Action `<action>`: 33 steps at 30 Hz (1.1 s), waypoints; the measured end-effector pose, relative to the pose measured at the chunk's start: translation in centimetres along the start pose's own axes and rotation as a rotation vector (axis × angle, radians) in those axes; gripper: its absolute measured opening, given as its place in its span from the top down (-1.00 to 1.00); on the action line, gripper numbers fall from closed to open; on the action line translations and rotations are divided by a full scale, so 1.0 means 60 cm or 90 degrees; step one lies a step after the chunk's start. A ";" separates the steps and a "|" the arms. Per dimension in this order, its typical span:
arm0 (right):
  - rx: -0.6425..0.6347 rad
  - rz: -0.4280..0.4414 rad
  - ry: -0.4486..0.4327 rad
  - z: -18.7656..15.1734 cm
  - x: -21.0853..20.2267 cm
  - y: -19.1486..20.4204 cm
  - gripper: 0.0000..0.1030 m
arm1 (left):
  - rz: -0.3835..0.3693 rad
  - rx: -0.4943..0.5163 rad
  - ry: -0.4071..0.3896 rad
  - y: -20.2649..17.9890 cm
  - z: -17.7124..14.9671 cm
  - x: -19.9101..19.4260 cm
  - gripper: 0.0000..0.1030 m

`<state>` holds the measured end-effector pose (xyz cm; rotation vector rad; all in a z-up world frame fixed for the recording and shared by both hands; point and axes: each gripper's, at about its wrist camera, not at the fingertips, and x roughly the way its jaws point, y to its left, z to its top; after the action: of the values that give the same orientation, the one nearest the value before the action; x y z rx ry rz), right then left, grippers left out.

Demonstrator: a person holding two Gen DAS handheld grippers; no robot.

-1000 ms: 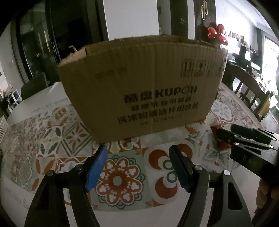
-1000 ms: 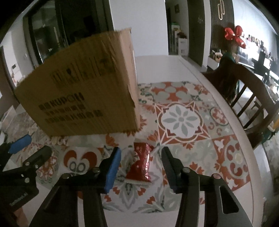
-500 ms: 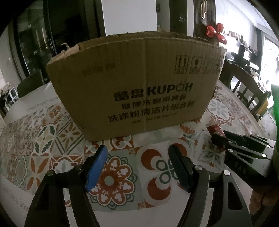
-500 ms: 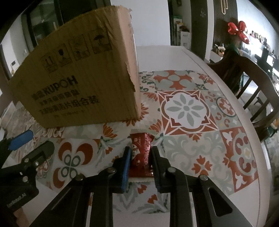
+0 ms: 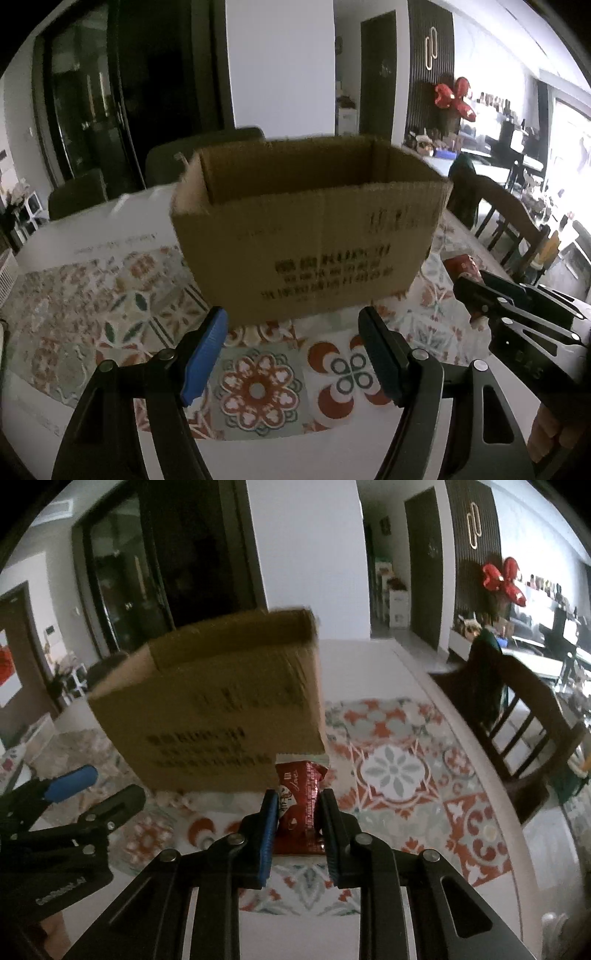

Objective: Organize snacks
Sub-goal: 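Lift and carry the red packet over the box with the right tool, then open the right tool to drop the red packet into the box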

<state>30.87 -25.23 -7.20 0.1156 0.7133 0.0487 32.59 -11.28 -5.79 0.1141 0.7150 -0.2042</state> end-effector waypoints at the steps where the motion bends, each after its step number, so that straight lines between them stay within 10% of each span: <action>1: -0.002 0.004 -0.009 0.005 -0.010 0.004 0.54 | 0.001 0.000 -0.006 0.003 0.005 -0.007 -0.46; 33: -0.072 0.024 -0.157 0.209 0.012 0.076 0.47 | 0.117 -0.011 -0.162 0.081 0.125 -0.057 -0.88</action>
<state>39.60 -21.78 2.33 0.0265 0.4602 0.1088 35.98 -7.32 2.26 0.1341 0.4491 -0.0358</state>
